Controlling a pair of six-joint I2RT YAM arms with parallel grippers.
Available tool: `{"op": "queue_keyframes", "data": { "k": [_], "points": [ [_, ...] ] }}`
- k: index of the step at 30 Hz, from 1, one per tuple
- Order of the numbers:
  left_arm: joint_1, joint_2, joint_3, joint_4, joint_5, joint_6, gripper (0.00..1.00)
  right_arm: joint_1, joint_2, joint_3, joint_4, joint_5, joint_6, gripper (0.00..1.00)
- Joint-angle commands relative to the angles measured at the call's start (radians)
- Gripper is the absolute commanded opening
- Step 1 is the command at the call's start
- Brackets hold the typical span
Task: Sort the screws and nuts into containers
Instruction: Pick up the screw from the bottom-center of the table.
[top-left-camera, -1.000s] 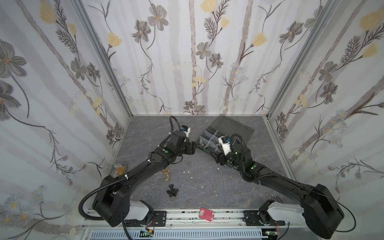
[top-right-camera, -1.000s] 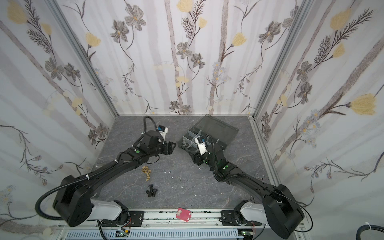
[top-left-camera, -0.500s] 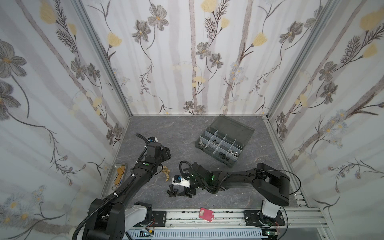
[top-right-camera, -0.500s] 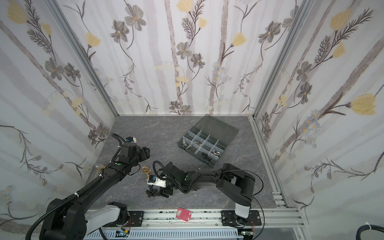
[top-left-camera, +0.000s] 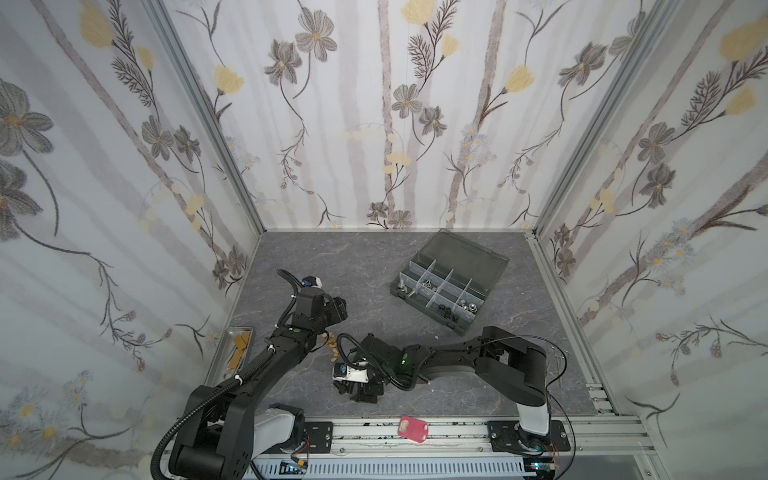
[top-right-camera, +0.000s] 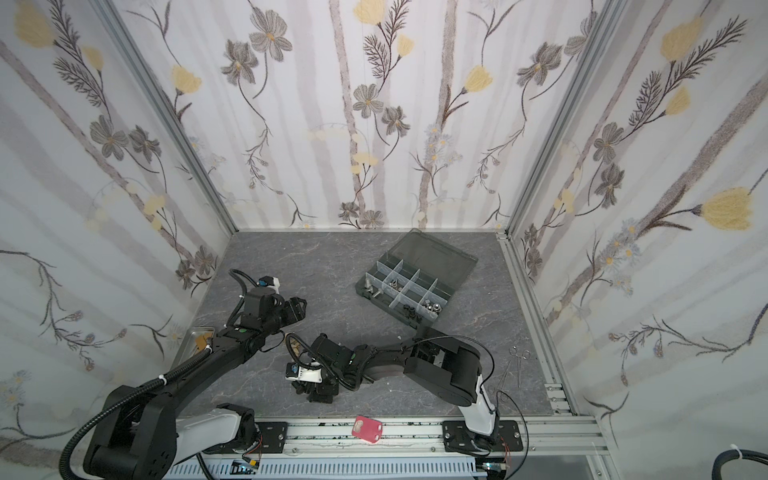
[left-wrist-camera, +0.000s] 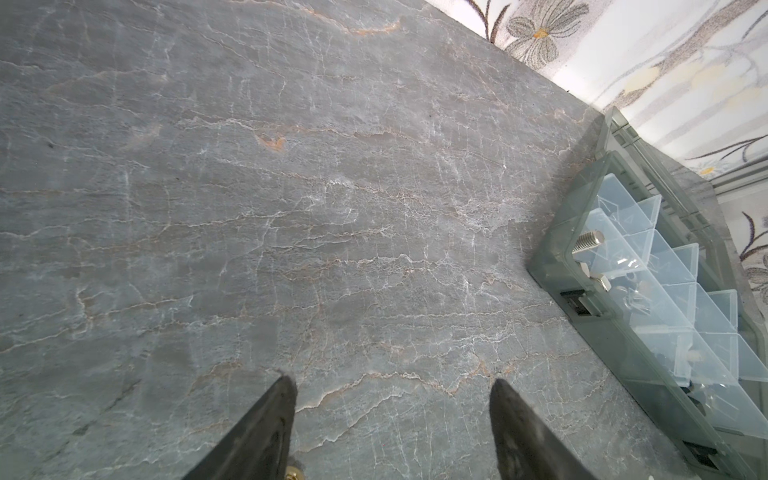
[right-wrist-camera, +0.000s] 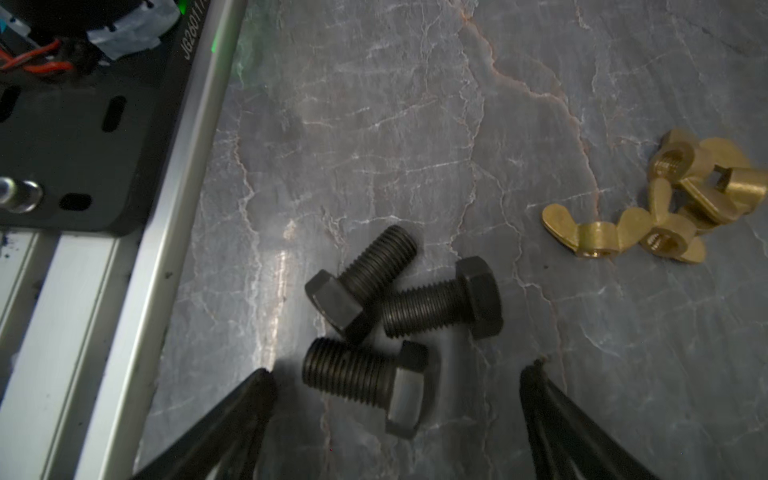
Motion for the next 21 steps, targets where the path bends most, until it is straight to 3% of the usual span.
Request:
{"op": "queue_keyframes", "data": {
  "k": [1, 4, 8, 17, 21],
  "points": [
    [0.0, -0.001, -0.007, 0.043, 0.013, 0.016, 0.74, 0.005, 0.026, 0.021, -0.04, 0.036, 0.007, 0.84],
    [0.0, -0.003, -0.012, 0.047, 0.012, 0.018, 0.74, 0.006, 0.043, 0.042, -0.062, 0.032, 0.012, 0.75],
    [0.001, -0.006, -0.016, 0.047, 0.015, 0.02, 0.75, 0.005, 0.045, 0.048, -0.073, 0.024, 0.014, 0.51],
    [0.0, -0.01, -0.028, 0.067, 0.021, 0.02, 0.76, -0.028, -0.007, 0.014, -0.054, -0.017, 0.027, 0.27],
    [-0.001, -0.004, -0.022, 0.088, 0.038, 0.018, 0.76, -0.077, -0.071, -0.027, -0.015, -0.051, 0.056, 0.25]
  ]
}}
